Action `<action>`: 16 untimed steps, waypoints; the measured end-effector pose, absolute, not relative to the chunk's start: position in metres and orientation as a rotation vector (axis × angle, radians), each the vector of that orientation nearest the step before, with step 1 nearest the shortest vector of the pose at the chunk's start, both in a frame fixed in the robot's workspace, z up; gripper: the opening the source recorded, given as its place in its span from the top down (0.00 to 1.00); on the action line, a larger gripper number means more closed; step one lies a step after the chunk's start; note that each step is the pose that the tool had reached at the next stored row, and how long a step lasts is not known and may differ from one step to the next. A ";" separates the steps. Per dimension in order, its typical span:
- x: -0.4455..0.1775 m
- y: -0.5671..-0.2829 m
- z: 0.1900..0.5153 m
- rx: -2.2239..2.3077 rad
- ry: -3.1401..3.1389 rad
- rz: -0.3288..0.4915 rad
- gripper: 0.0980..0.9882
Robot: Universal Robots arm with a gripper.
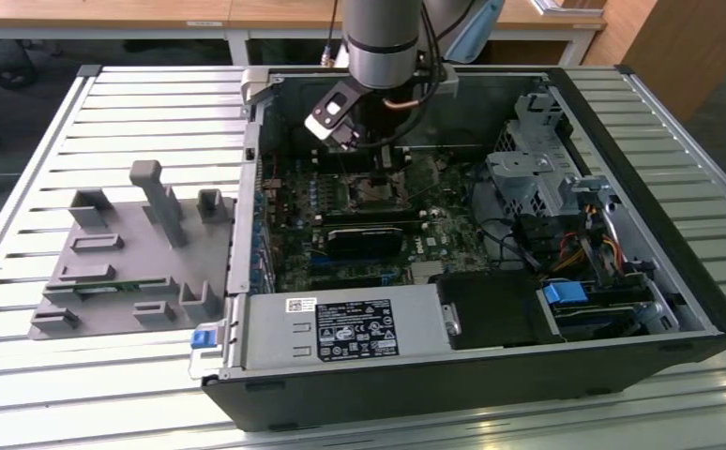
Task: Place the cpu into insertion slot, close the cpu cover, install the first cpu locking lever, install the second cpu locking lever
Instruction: 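Close the cpu cover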
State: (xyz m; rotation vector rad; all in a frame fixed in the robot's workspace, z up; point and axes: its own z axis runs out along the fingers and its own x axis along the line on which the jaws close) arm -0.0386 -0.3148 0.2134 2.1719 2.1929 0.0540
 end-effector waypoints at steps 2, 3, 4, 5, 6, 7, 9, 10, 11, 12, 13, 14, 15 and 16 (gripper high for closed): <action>-0.039 -0.315 0.215 2.172 2.193 0.054 0.99; -0.039 -0.315 0.215 2.172 2.193 0.054 0.99; -0.039 -0.315 0.215 2.172 2.193 0.054 0.99; -0.039 -0.315 0.216 2.172 2.193 0.054 0.99; -0.039 -0.315 0.217 2.172 2.193 0.054 0.99; -0.039 -0.315 0.218 2.172 2.193 0.054 0.99; -0.039 -0.315 0.220 2.172 2.193 0.054 0.99; -0.039 -0.315 0.221 2.172 2.193 0.054 0.99; -0.039 -0.315 0.222 2.172 2.193 0.054 0.99; -0.039 -0.315 0.224 2.172 2.193 0.054 0.99; -0.039 -0.315 0.225 2.172 2.193 0.054 0.99; -0.039 -0.315 0.227 2.172 2.193 0.054 0.99; -0.039 -0.315 0.229 2.172 2.193 0.054 0.99; -0.039 -0.315 0.230 2.172 2.193 0.054 0.99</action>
